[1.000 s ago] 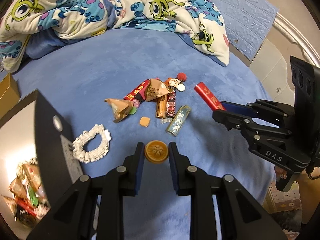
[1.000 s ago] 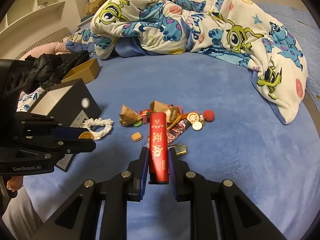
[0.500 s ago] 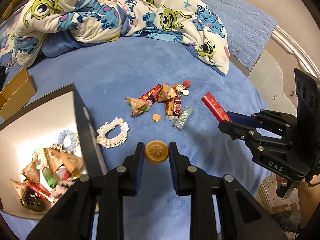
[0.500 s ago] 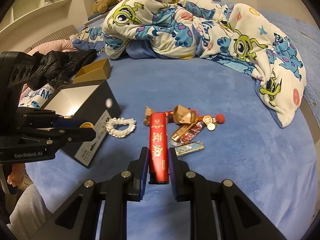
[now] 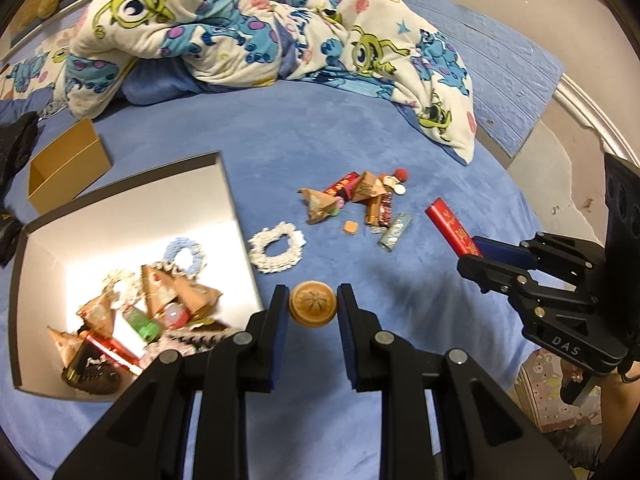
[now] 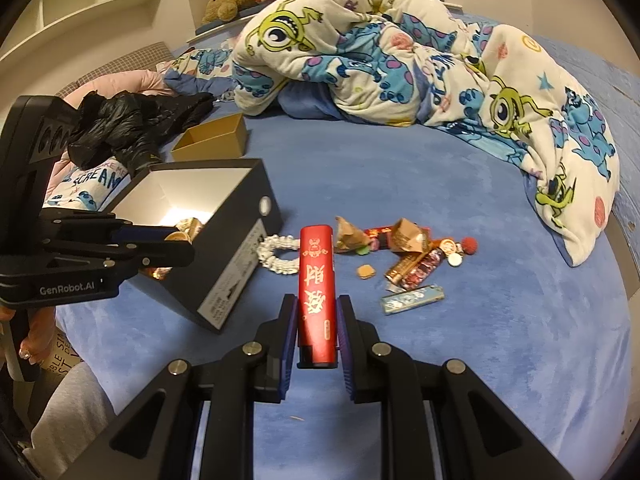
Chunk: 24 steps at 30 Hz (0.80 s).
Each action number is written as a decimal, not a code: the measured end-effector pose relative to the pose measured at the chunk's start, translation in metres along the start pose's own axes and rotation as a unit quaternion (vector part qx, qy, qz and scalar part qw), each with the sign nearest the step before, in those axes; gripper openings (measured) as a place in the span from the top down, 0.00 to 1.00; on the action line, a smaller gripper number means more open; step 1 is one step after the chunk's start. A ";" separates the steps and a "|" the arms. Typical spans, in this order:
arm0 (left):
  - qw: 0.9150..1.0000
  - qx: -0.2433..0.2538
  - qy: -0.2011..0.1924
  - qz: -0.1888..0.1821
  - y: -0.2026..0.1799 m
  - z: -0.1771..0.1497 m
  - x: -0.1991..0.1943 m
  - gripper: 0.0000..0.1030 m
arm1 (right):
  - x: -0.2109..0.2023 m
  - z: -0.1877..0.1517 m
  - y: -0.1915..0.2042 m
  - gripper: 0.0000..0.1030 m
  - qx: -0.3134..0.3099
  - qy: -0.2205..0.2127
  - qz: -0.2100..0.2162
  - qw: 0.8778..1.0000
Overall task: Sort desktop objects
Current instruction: 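Carry the red tube and round biscuit over the shoebox with both grippers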
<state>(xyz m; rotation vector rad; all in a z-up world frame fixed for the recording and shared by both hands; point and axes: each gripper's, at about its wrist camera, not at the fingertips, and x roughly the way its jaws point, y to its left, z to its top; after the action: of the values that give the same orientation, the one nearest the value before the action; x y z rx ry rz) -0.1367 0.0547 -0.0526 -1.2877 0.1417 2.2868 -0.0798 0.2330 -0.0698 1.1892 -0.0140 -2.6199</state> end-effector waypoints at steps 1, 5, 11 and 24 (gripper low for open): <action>1.000 -0.003 -0.001 0.003 0.005 -0.002 -0.004 0.76 | 0.000 0.001 0.004 0.81 -0.002 0.000 0.002 1.000; 1.000 -0.015 -0.004 0.013 0.023 -0.009 -0.014 0.76 | 0.000 0.005 0.022 0.81 -0.016 0.001 0.010 1.000; 0.999 -0.036 -0.010 0.027 0.050 -0.017 -0.029 0.76 | 0.002 0.014 0.050 0.81 -0.036 0.001 0.020 0.999; 0.995 -0.081 -0.026 0.059 0.116 -0.037 -0.061 0.76 | 0.013 0.037 0.123 0.81 -0.083 0.000 0.048 0.995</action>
<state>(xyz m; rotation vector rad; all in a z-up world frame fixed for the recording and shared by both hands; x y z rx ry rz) -0.1380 -0.0809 -0.0404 -1.3296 0.0141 2.4745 -0.0864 0.1079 -0.0408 1.1030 0.1414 -2.4840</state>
